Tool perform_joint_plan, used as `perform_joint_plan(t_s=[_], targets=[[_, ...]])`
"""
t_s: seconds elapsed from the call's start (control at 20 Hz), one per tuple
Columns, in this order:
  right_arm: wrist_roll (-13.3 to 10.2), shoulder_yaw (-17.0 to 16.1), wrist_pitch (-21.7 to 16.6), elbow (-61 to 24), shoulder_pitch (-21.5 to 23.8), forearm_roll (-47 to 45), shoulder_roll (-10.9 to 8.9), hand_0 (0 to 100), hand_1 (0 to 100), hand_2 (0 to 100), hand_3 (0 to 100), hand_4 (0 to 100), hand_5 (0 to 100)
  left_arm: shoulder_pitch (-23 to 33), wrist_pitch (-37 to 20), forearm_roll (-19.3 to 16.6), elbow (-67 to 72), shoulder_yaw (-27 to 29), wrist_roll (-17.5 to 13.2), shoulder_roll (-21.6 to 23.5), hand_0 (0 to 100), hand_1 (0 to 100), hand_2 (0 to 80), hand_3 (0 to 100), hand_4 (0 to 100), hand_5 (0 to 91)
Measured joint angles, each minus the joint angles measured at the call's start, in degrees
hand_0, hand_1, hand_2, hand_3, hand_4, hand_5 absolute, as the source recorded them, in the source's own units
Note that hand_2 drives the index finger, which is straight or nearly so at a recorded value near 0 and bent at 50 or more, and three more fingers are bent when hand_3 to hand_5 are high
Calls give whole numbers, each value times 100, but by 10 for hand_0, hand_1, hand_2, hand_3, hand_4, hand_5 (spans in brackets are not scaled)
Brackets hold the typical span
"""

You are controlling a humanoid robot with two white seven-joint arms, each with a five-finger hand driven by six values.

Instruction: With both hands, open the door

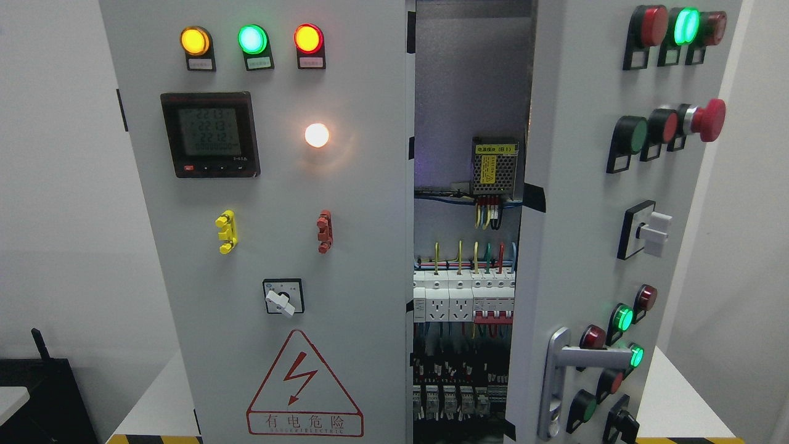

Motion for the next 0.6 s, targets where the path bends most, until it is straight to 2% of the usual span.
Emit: perform_joint_plan(t_s=[0.45,0.6], targets=[[20,0,0,0,0,0,0,381,0,0,0,0,0,1,0,0,-16,-6,-2,6,0,0,0,0,0,0],[20,0,0,0,0,0,0,381,0,0,0,0,0,182,-10,0,-288,-23,-3,58,0,0,0,0,0,0]])
